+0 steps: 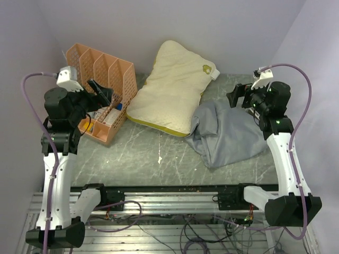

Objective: Put the pillow into the pillowcase

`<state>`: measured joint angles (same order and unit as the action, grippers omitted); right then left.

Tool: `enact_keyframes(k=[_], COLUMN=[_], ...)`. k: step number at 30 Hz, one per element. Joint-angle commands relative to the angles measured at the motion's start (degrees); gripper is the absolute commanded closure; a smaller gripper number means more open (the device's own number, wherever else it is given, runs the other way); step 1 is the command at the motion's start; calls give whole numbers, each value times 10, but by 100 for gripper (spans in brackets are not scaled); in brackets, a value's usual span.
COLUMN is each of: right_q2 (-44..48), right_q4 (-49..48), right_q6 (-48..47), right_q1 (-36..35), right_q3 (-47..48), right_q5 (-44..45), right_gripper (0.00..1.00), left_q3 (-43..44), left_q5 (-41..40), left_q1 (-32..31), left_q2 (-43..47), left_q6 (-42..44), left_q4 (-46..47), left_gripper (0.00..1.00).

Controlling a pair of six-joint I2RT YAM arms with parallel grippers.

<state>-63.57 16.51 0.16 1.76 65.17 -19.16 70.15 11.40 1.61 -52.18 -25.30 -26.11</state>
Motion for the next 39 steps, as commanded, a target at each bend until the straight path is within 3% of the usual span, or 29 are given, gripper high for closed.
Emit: enact_keyframes(k=[1, 6, 9, 13, 18, 24, 30, 36, 37, 39], right_q2=[23, -8, -73, -174, -189, -235, -277, -290, -295, -315], right_q4=[-25, -1, 64, 107, 5, -31, -13, -21, -26, -19], right_q6=[-9, -134, -183, -165, -90, -53, -31, -35, -33, -27], right_q1=[-3, -5, -5, -18, -85, -151, -169, -174, -174, -178], right_q3=[-26, -39, -13, 19, -36, -41, -13, -31, -31, -13], right_q5=[-9, -185, -260, -198, -59, -23, -32, 1, -11, -39], right_gripper=[0, 0, 0, 0, 0, 1, 31, 33, 37, 70], left_q3=[-56, -143, -198, -271, -392, -460, -499, -478, -476, -470], left_q5=[110, 245, 165, 86, 62, -14, -64, -53, -51, -41], left_q1=[0, -12, -100, -200, -221, -239, -261, -277, -281, -285], left_q2=[0, -3, 23, 40, 63, 2, -87, -172, -189, -225], left_q6=[8, -68, -79, -97, -181, -267, -339, -331, -329, -328], left_q4=[46, 168, 215, 260, 372, 439, 565, 619, 629, 648], left_gripper=[1, 1, 1, 6, 8, 7, 5, 5, 5, 5])
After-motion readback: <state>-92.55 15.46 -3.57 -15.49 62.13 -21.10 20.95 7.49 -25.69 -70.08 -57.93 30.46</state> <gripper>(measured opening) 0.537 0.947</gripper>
